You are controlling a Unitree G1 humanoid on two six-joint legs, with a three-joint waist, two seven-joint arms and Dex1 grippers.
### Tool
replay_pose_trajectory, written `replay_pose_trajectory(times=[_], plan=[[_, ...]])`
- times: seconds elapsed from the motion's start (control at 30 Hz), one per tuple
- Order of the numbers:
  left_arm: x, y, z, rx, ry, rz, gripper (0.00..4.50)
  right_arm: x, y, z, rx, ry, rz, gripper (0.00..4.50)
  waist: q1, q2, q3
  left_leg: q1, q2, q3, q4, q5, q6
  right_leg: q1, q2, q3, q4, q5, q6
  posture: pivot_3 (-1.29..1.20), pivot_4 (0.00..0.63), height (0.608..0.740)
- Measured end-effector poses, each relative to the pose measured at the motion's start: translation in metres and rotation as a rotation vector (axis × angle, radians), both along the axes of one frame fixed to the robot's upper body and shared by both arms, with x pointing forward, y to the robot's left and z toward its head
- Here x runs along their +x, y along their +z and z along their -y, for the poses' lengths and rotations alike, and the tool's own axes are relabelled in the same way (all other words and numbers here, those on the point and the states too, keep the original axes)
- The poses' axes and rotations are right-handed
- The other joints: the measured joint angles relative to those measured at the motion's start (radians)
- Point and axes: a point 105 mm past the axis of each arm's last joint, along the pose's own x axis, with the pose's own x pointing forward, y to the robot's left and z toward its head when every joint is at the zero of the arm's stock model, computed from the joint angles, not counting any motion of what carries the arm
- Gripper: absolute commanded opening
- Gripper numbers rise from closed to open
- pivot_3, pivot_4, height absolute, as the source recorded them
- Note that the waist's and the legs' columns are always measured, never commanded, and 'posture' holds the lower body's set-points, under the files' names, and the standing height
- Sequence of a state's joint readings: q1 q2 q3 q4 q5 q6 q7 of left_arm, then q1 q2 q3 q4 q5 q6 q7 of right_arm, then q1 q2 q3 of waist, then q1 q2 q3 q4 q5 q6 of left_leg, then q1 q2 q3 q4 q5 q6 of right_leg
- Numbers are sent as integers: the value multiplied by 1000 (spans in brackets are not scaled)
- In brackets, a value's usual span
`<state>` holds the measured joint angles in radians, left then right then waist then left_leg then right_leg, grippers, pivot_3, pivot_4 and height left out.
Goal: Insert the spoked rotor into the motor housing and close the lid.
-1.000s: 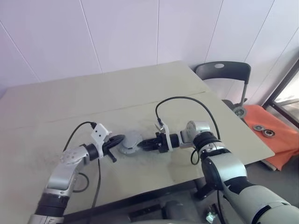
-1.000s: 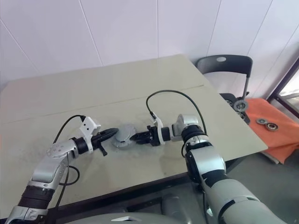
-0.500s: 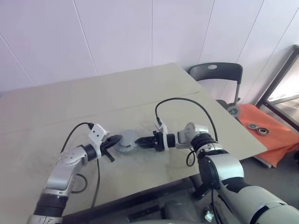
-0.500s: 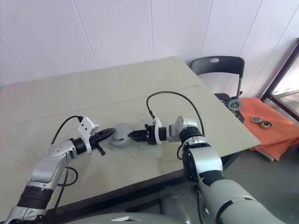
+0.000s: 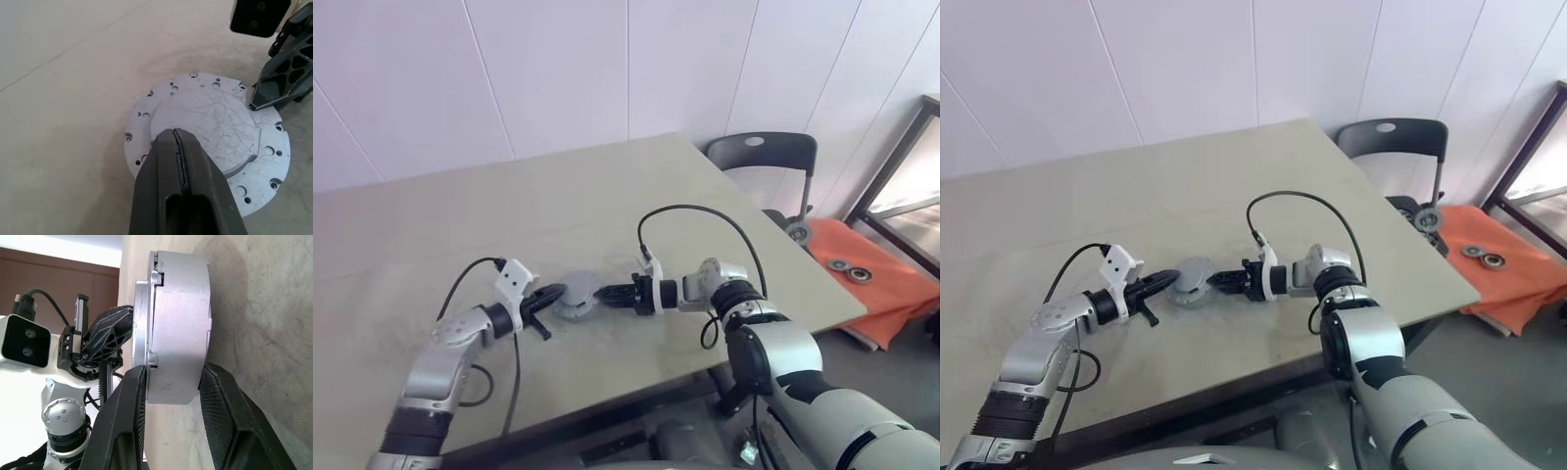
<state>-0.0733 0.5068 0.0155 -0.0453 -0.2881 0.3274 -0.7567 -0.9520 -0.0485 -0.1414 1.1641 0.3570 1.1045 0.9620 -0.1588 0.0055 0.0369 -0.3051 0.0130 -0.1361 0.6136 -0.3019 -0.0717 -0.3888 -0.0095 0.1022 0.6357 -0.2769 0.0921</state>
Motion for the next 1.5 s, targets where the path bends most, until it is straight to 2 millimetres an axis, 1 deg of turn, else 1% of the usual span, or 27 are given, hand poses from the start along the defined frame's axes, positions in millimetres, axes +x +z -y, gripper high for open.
replay_pose_trajectory(times=[0.43, 0.77, 0.93, 1.07, 1.23, 1.5], plan=[[1, -1, 2, -9, 1, -6, 0, 2, 0, 0, 3, -13, -2, 1248, 0, 0, 0, 0, 0, 0, 0, 0, 0, -1, 0, 0, 0, 0, 0, 0, 0, 740], [7, 0, 16, -54, -15, 1, 0, 4, 1, -3, 5, -32, -1, 1248, -6, 0, 0, 0, 0, 0, 0, 0, 0, -1, 0, 0, 0, 0, 0, 0, 0, 740], [8, 1, 19, -63, -20, 11, 0, 3, 2, -9, 11, -26, -5, 1248, -21, 0, 0, -1, 0, 0, -1, 0, 0, 0, 0, 0, 0, 0, 0, 0, 0, 740], [8, 2, 20, -64, -21, 13, 0, 3, 2, -9, 10, -25, -5, 1247, -22, 0, 0, -1, 0, 0, -2, 0, 0, 0, 0, 0, 0, 0, 0, 0, 0, 740], [7, 4, 15, -54, -18, 17, 0, 3, 2, -10, 9, -23, -2, 1247, -24, 0, 1, 0, 0, 0, -2, 0, 0, -1, 0, 0, 0, 0, 0, 0, 0, 740], [2, 6, -10, -9, 33, -9, 0, 6, 3, -12, 20, -33, 40, 1246, -24, -2, 2, 0, 0, -1, -2, 0, 0, -4, 0, 0, 0, 0, 0, 0, 0, 740]])
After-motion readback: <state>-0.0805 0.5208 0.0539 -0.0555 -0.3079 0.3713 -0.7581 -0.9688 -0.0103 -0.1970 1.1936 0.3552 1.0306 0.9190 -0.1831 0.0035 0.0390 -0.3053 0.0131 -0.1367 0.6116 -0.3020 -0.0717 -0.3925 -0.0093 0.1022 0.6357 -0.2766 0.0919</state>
